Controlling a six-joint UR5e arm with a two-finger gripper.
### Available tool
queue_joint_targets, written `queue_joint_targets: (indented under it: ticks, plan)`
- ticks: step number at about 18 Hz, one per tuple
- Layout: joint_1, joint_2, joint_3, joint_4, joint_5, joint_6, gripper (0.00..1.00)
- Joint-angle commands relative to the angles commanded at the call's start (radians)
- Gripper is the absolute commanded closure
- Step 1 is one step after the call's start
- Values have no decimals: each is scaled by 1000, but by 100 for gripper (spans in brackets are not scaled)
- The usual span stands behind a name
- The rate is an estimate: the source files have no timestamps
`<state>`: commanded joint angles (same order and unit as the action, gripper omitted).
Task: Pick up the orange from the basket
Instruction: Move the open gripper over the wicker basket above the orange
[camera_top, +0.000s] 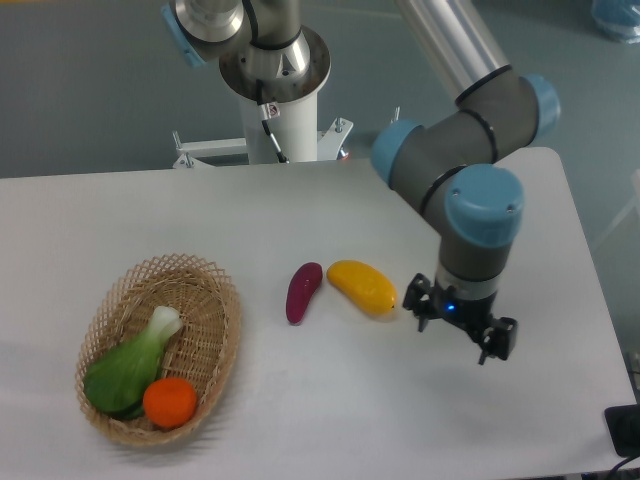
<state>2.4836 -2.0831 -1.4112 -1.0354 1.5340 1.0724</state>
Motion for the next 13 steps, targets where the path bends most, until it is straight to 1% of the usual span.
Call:
queue_joint_targets:
  ticks: [2, 4, 7, 9, 10, 11, 13]
  plan:
    - [-25, 5, -2, 0, -2, -21, 0]
    - [-66, 11, -6, 5, -2, -142, 0]
    - [-127, 9, -8, 5, 0, -254, 0]
    - [-169, 9, -11, 6, 0, -362, 0]
    - [-193, 8, -11, 6, 0, -417, 0]
    - [-233, 2, -11, 8, 2, -478, 0]
    - [-287, -2, -9, 9, 3, -514, 0]
